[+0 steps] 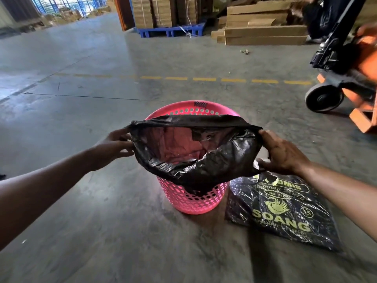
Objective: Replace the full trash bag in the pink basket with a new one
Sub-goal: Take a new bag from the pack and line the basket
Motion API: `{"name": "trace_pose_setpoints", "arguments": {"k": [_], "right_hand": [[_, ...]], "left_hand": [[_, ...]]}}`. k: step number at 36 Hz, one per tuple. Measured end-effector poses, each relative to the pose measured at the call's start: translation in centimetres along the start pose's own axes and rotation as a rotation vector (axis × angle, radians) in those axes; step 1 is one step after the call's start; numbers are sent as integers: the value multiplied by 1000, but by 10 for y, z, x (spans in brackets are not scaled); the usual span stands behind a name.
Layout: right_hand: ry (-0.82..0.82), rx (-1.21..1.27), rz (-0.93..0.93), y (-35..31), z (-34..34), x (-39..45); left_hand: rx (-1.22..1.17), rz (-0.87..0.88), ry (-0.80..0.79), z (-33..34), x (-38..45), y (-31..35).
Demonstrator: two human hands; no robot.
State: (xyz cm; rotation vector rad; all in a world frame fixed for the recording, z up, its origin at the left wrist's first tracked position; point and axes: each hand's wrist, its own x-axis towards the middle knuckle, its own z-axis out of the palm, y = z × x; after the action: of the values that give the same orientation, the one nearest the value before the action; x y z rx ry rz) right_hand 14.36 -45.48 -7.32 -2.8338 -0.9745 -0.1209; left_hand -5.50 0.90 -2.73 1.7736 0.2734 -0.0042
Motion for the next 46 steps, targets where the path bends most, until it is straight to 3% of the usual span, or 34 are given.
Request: {"name": "trace_pose_setpoints", "arguments": {"k": [2,5,8,11,16,19,28,40,46], "right_hand": [[-2,129,53,3,0,15],[-16,543,206,-5,-10,32],[88,802,254,-16,-21,56],[191,975,428,-26,-27,80],[237,880,372,-34,-27,115],[223,948,311,-45,-34,129],[140,1132,415,-40,-19,149],[88,1294,407,-48,-17,158],[163,1442,493,-52,-15,170]], "left_hand": [[-70,-36,32,-9,9,2],[-105,-92,147,-8,19,2],[-187,-166,280,0,36,8],[-309,-177,316,9,53,15],[-66,41,393,21,77,23],[83,135,392,20,92,25],[-4,-9,363,16,107,21],[36,9,473,17,118,18],[-267,-97,429,16,120,20]]}}
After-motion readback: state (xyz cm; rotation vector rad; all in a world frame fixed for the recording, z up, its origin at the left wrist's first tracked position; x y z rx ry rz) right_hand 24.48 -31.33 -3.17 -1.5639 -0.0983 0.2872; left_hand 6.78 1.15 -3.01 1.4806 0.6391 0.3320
